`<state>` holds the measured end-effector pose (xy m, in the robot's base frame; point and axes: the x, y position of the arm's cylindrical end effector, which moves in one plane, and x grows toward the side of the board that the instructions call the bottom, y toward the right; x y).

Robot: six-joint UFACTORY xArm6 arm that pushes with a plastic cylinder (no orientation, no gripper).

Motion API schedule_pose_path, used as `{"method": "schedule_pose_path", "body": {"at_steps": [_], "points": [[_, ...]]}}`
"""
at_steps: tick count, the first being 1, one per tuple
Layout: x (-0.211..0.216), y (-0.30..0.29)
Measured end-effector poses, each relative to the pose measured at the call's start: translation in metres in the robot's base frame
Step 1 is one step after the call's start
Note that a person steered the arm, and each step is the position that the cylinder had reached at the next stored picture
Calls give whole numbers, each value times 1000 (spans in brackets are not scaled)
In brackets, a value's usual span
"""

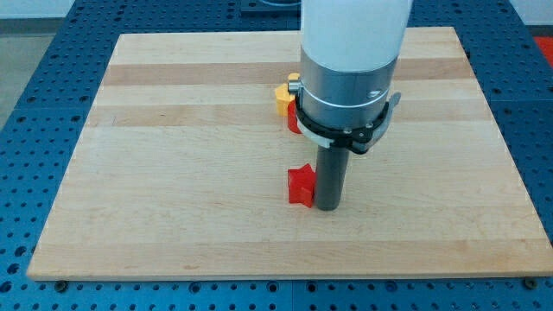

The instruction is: Move the red star to the left of the green circle

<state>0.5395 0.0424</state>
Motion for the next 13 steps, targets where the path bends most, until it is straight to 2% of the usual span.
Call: {"method": "schedule_pose_path", "body": {"at_steps": [3,6,9,10,12,13], "points": [[-3,-36],[-58,-41],[-57,-42],[-37,-42],[-31,-42],[-31,-65]]}}
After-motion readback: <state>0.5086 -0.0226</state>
